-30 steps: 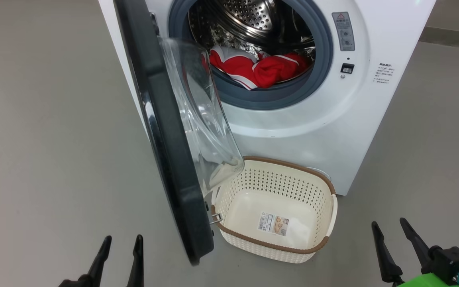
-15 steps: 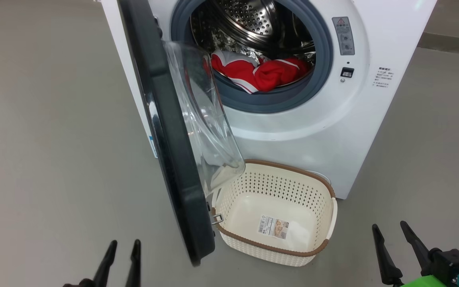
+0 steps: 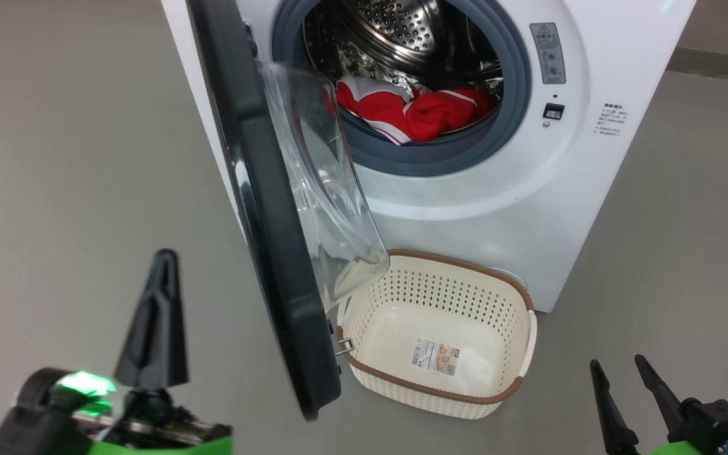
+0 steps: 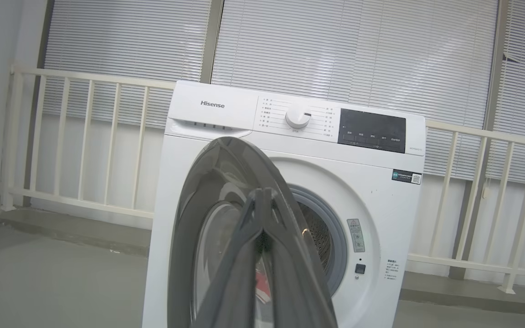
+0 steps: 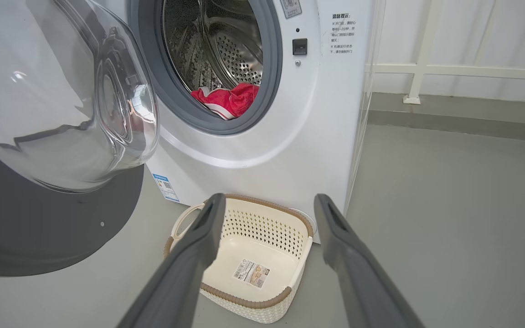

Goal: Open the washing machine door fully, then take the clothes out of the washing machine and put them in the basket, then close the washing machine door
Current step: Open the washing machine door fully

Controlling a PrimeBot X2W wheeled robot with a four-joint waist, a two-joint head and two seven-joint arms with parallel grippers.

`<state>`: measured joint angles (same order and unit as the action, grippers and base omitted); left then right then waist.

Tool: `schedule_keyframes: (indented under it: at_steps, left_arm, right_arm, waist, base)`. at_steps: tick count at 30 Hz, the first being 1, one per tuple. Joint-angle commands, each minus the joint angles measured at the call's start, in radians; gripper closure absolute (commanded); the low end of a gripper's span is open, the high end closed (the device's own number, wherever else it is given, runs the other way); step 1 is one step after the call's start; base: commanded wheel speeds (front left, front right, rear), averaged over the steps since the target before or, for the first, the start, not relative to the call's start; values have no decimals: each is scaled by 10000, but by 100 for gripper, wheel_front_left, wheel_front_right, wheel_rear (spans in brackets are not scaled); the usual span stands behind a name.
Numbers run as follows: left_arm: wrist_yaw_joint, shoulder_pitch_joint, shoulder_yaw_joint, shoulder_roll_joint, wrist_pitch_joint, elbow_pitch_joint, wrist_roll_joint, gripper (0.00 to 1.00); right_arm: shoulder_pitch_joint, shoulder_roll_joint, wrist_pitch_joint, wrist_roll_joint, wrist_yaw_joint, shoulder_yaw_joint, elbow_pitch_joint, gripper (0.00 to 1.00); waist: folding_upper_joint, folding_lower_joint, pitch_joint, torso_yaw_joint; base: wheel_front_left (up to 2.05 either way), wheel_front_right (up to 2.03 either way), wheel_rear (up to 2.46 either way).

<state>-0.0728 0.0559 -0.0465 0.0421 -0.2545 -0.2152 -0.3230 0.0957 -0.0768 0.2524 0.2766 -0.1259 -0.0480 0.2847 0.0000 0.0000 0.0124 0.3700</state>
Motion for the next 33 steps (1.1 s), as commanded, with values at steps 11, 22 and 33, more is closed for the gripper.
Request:
schedule_keyframes:
  at_steps: [11, 22, 33]
  left_arm:
    - [-414, -34, -3044, 81, -72, 352, -163, 100]
    - [-455, 456, -3819, 81, -72, 2889, -832, 100]
    - [-176, 720, -2647, 81, -72, 3594, -1491, 100]
  right_arm:
    - [-433, -200, 93, -177, -48, 215, -338, 0]
    - [-749, -271, 93, -244, -48, 189, -374, 0]
    - [-880, -297, 93, -248, -48, 199, -365, 0]
  waist:
    - [0, 0, 278, -218]
    - [0, 0, 773, -400]
    - [0, 0, 932, -483]
  base:
    - [0, 0, 0]
    - [0, 0, 0]
    - [0, 0, 0]
